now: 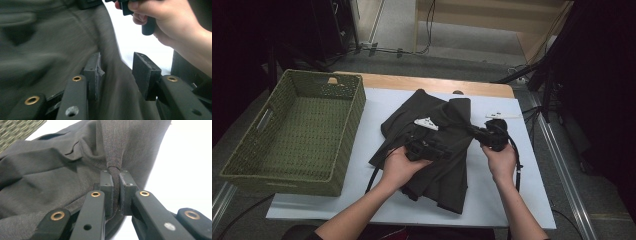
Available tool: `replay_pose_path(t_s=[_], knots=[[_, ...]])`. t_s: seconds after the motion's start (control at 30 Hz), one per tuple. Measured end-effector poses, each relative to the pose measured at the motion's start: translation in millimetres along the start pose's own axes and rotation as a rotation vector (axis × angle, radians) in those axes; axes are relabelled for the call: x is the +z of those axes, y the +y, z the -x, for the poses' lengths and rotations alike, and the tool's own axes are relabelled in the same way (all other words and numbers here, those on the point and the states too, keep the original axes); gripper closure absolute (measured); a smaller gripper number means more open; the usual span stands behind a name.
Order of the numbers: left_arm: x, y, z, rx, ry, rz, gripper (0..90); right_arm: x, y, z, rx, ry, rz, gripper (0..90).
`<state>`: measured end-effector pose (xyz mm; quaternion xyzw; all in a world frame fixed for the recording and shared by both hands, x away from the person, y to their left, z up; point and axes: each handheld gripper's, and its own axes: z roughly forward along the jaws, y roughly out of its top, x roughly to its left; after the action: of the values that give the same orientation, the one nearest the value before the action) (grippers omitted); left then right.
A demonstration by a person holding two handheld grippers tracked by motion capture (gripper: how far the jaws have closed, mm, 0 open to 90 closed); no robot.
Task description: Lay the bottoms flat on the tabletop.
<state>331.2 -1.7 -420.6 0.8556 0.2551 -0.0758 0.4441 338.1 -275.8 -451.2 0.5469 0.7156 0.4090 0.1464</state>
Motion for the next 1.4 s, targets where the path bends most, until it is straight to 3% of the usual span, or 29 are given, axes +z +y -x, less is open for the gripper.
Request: replay_pose_path(t_s=[0.17,0.3,0.37,0.43,0.57,0.9,1.0,1.17,1.23,1.33,1.4], knots=[[-17.9,4.0,-8.3,-0.007,0.027,0.035,53.2,-13.3,-3.3,24.0,0.041,-0.028,0.008,78.6],[-24.4,3.0,-20.0,-0.007,0.088,0.021,46.8,-16.1,-10.6,44.1,0.084,-0.07,-0.005,69.9],[-25.8,1.4,-26.8,-0.011,0.12,0.01,43.8,-17.4,-13.1,49.9,0.083,-0.112,0.003,58.6],[-27.1,-0.1,-32.5,-0.022,0.133,0.011,43.1,-22.1,-13.3,52.3,0.084,-0.122,0.024,58.3],[-29.7,-1.5,-40.0,-0.028,0.157,0.011,41.8,-24.6,-13.6,48.0,0.068,-0.104,0.032,58.3],[-32.4,-12.5,-59.4,-0.072,0.207,-0.02,40.9,-6.1,-19.7,31.9,0.019,-0.083,-0.005,47.4],[-28.4,-26.1,-60.4,-0.094,0.189,-0.024,39.2,1.8,-22.8,29.5,0.017,-0.091,-0.005,46.0],[-14.4,-40.3,-58.8,-0.099,0.177,-0.067,39.6,19.4,-25.3,30.8,0.03,-0.091,-0.027,42.0],[-4.9,-45.6,-59.9,-0.095,0.175,-0.095,41.5,26.8,-26.2,29.6,0.019,-0.106,-0.032,40.1],[3.3,-52.4,-60.0,-0.108,0.167,-0.073,48.9,39.9,-29.2,29.4,0.006,-0.133,-0.045,37.1],[6.7,-54.8,-60.1,-0.126,0.15,-0.07,58.6,48.6,-32.0,30.6,0.004,-0.145,-0.061,37.4]])
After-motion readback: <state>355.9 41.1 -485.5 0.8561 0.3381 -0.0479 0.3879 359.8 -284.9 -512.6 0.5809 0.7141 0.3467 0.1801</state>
